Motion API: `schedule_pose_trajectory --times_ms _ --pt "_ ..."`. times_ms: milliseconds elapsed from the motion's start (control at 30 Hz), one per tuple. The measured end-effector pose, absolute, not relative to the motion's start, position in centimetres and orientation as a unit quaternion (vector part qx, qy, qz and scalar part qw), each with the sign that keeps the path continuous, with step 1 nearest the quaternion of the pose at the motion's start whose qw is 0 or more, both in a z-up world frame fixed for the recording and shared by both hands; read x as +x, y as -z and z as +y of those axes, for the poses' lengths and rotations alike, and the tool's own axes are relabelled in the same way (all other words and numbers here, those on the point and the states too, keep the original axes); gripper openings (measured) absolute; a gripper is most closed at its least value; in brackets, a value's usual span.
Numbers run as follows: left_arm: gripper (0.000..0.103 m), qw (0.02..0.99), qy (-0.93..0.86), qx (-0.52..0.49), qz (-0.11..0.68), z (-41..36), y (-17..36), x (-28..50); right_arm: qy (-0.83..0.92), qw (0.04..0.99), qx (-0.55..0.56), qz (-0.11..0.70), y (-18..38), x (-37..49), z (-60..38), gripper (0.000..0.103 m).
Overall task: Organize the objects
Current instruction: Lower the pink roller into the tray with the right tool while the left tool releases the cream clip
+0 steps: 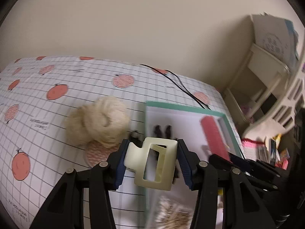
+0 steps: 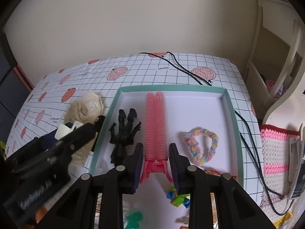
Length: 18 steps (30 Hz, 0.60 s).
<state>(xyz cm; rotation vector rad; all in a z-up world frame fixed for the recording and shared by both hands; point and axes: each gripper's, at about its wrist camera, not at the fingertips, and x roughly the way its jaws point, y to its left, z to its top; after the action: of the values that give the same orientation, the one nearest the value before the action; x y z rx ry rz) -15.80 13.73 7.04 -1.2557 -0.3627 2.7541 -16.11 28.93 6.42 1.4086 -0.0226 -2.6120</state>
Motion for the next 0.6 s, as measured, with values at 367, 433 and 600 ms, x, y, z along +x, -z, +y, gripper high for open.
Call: schedule_pose_trajectory --times_ms 367,433,600 --pt "0.051 0.081 -0.891 -0.431 -0.12 15.7 -6.3 -15.9 0.871 0.065 0.486 -0.018 -5.1 -16.5 30.2 0.029" --pt "0.051 0.085 -0.889 -0.433 -0.12 15.9 -6.1 -16.1 0.871 0.061 0.487 -0.013 -5.0 -16.6 30.2 0.029" --pt "0.051 0.095 -0.883 -0.442 -0.129 16.0 -5.9 -16.1 0.869 0.054 0.492 -0.013 -4.5 -16.7 30.6 0.029"
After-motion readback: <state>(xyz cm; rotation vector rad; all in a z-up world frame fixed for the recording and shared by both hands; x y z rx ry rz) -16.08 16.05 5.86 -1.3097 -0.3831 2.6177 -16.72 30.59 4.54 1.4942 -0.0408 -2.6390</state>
